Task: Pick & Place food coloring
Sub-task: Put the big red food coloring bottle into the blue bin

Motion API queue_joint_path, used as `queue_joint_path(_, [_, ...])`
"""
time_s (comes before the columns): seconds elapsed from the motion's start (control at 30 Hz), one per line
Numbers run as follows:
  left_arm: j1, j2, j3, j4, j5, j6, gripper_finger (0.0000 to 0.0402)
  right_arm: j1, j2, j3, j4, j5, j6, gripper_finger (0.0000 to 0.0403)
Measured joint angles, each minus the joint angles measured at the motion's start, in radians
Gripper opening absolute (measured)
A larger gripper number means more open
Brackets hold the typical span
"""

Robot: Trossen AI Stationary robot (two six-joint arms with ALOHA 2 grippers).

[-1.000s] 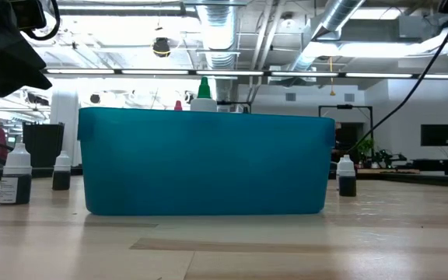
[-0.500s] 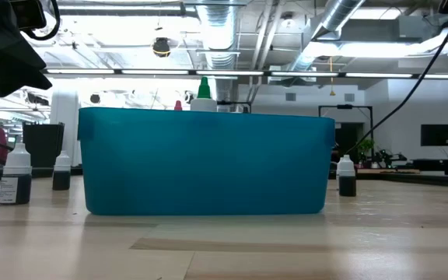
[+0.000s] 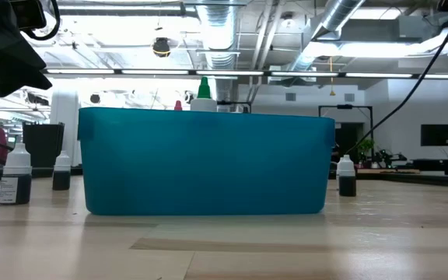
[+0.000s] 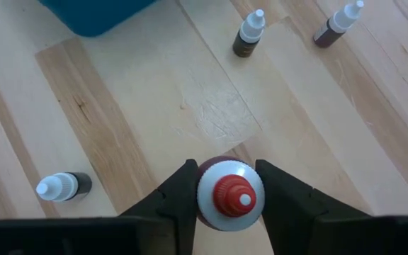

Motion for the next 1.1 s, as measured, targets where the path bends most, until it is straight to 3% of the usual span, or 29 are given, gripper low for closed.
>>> queue_joint_path(0.7, [0.000, 0.000, 0.000, 0.000, 0.001, 0.000, 0.0165, -0.003, -0.029, -0.004, -0.004, -0.017, 0.034, 0.0107])
queue_joint_path(0.87, [0.000, 0.000, 0.000, 0.000, 0.001, 0.000, 0.0165, -0.016, -0.088, -0.004, -0.003, 0.022, 0.034, 0.0107])
queue_joint_path(1.1, [0.000, 0.000, 0.000, 0.000, 0.001, 0.000, 0.0165, -0.019, -0.218, -0.004, 0.042, 0.196, 0.029, 0.0107])
